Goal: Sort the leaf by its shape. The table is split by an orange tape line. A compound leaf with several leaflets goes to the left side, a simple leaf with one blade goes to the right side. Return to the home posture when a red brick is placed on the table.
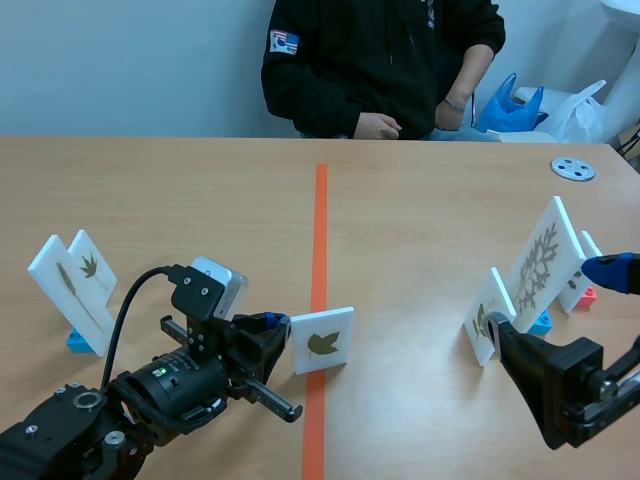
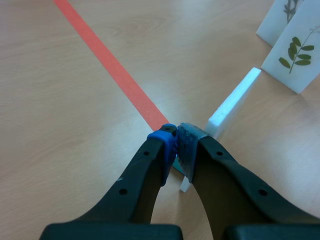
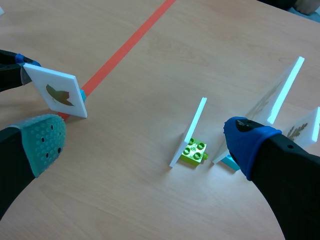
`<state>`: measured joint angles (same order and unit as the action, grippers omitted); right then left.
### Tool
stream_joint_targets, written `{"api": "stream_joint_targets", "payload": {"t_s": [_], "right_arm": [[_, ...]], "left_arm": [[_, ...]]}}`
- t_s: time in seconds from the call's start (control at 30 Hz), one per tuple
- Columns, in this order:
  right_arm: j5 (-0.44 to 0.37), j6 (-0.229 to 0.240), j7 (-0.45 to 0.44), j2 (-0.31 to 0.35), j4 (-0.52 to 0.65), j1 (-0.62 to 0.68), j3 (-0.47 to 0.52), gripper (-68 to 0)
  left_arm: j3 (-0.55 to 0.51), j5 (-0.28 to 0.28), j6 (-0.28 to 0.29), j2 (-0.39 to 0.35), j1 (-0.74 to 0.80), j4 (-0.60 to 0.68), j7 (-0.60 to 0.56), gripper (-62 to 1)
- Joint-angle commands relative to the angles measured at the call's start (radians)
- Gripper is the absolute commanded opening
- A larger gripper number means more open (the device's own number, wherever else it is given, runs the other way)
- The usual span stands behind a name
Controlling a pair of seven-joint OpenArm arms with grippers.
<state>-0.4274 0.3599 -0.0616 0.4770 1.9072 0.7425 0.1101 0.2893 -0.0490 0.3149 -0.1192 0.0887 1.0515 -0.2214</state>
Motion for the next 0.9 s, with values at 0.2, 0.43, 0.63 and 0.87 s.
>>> {"api": "stream_joint_targets", "payload": {"t_s": [0.2, 0.43, 0.63, 0.87], "right_arm": [[-0.003, 0.0, -0.012, 0.013, 0.014, -0.014, 0.013, 0.4], [-0.003, 0.0, -0.012, 0.013, 0.014, -0.014, 0.013, 0.4], [-0.003, 0.0, -0.012, 0.013, 0.014, -0.014, 0.013, 0.4], [-0.003, 0.0, -0.012, 0.013, 0.014, -0.014, 0.013, 0.4]], "left_arm": [[0.003, -0.006, 0.002, 0.005, -0.006, 0.021, -0.018, -58.8], [0.003, -0.006, 0.006, 0.001, -0.005, 0.021, -0.018, -58.8], [0.002, -0.006, 0.013, -0.019, -0.003, 0.034, -0.018, -58.8], [0.002, -0.006, 0.017, -0.072, 0.055, 0.138, -0.014, -58.8]]}}
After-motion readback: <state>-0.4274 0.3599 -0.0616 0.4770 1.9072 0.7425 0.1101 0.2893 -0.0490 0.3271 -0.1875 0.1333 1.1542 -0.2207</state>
